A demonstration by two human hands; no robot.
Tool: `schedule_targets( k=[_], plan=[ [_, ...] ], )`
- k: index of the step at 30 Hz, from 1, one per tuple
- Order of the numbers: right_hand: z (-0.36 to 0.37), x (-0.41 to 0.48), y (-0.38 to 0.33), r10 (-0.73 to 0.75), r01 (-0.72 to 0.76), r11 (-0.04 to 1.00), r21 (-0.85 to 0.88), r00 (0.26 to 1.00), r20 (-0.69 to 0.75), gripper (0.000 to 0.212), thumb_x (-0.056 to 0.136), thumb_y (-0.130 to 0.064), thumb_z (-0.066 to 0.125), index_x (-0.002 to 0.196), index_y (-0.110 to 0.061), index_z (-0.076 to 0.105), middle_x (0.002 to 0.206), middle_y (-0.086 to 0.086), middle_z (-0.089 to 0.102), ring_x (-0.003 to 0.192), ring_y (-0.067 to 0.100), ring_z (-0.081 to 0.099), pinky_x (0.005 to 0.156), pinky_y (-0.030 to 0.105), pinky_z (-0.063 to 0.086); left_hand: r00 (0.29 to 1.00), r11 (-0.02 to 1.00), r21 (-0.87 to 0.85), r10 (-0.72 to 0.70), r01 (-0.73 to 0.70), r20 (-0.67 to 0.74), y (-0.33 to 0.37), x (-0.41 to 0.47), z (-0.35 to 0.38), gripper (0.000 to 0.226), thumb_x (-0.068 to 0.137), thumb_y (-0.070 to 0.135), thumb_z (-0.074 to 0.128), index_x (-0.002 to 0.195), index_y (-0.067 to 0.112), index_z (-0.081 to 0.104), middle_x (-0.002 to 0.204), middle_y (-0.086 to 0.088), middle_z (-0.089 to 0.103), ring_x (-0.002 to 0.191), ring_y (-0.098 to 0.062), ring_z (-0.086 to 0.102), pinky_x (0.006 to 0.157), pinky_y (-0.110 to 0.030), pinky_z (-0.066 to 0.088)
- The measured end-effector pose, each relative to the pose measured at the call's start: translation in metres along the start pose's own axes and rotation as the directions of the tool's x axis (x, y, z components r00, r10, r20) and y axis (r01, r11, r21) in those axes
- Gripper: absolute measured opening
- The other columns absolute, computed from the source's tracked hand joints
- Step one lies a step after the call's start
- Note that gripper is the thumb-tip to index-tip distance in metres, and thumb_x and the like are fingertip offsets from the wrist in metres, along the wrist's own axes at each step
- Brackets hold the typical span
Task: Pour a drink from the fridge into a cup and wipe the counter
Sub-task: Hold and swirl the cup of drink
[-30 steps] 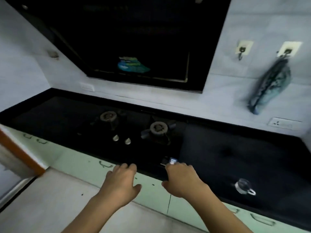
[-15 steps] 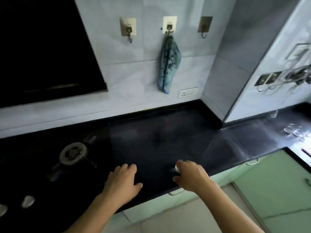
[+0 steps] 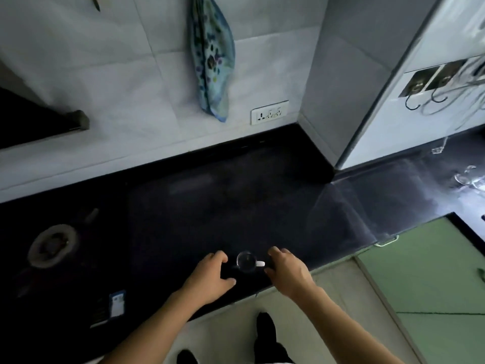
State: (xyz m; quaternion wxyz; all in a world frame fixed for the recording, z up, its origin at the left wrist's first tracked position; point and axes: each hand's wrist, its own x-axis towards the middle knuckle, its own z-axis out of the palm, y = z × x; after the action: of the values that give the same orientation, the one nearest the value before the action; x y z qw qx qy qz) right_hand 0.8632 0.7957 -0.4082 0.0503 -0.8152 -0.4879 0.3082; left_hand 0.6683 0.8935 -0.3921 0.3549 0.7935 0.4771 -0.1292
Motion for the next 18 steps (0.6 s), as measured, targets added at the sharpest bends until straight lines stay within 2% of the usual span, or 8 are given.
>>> schedule_targets(
  k=[3,5,7,10,14,16,18],
  plan=[
    [0.013,0.019,0.010,-0.051,0.048,0.998,0.033,0.994,0.094,0.034,0.093,-0.035,0.056,0.122,-0.020,0.048,0.113,0.006,0.057,0.101,0.031,0.061,0.076,0.039,0.051,0.993,0.979,-0.166,-0.111,0.116,0.041,0.004,0.020,0.025,0.061,0.082,0.036,0.077,0.133,0.023,0.046,0.137,0.000,0.049,0.118,-0.015,0.054,0.095,-0.028,0.048],
    [0.021,0.029,0.015,-0.066,0.058,0.997,0.059,0.988,0.141,0.032,0.093,-0.035,0.055,0.121,-0.022,0.049,0.113,0.006,0.058,0.101,0.031,0.061,0.075,0.037,0.048,0.977,0.930,-0.302,-0.201,0.211,0.064,0.006,0.029,0.038,0.070,0.078,0.029,0.081,0.137,0.023,0.044,0.141,-0.003,0.049,0.117,-0.015,0.057,0.094,-0.028,0.049],
    [0.029,0.035,0.017,-0.087,0.072,0.993,0.092,0.982,0.165,0.025,0.093,-0.035,0.054,0.115,-0.023,0.050,0.110,0.006,0.061,0.098,0.030,0.062,0.074,0.036,0.049,0.959,0.858,-0.429,-0.265,0.281,0.099,0.006,0.036,0.049,0.079,0.076,0.020,0.082,0.142,0.022,0.040,0.144,-0.003,0.048,0.110,-0.014,0.059,0.090,-0.027,0.050],
    [0.036,0.042,0.018,-0.106,0.077,0.982,0.170,0.979,0.172,0.016,0.094,-0.034,0.053,0.103,-0.021,0.055,0.103,0.006,0.066,0.092,0.031,0.063,0.072,0.036,0.050,0.937,0.749,-0.569,-0.320,0.339,0.137,0.006,0.043,0.059,0.082,0.078,0.005,0.077,0.146,0.023,0.037,0.145,-0.004,0.047,0.112,-0.016,0.058,0.082,-0.025,0.050],
    [0.038,0.049,0.021,-0.119,0.081,0.968,0.237,0.981,0.152,0.019,0.095,-0.034,0.052,0.082,-0.020,0.055,0.083,0.004,0.065,0.076,0.027,0.060,0.066,0.036,0.046,0.927,0.639,-0.684,-0.339,0.352,0.161,0.003,0.049,0.063,0.079,0.074,0.000,0.071,0.144,0.024,0.042,0.140,0.000,0.055,0.109,-0.015,0.064,0.079,-0.025,0.052],
    [0.039,0.051,0.023,-0.127,0.073,0.950,0.302,0.978,0.163,0.029,0.095,-0.030,0.054,0.067,-0.023,0.048,0.070,-0.002,0.055,0.067,0.021,0.051,0.062,0.033,0.042,0.920,0.524,-0.771,-0.334,0.362,0.204,0.004,0.049,0.064,0.074,0.073,0.000,0.068,0.139,0.025,0.046,0.138,0.000,0.058,0.109,-0.018,0.066,0.080,-0.029,0.052],
    [0.039,0.053,0.025,-0.159,0.099,0.939,0.330,0.974,0.161,0.031,0.095,-0.026,0.057,0.066,-0.022,0.049,0.068,-0.004,0.053,0.065,0.017,0.048,0.062,0.032,0.041,0.907,0.355,-0.856,-0.330,0.375,0.261,0.006,0.047,0.062,0.061,0.082,-0.002,0.063,0.135,0.024,0.049,0.134,-0.002,0.060,0.110,-0.021,0.063,0.081,-0.033,0.052]
  ],
)
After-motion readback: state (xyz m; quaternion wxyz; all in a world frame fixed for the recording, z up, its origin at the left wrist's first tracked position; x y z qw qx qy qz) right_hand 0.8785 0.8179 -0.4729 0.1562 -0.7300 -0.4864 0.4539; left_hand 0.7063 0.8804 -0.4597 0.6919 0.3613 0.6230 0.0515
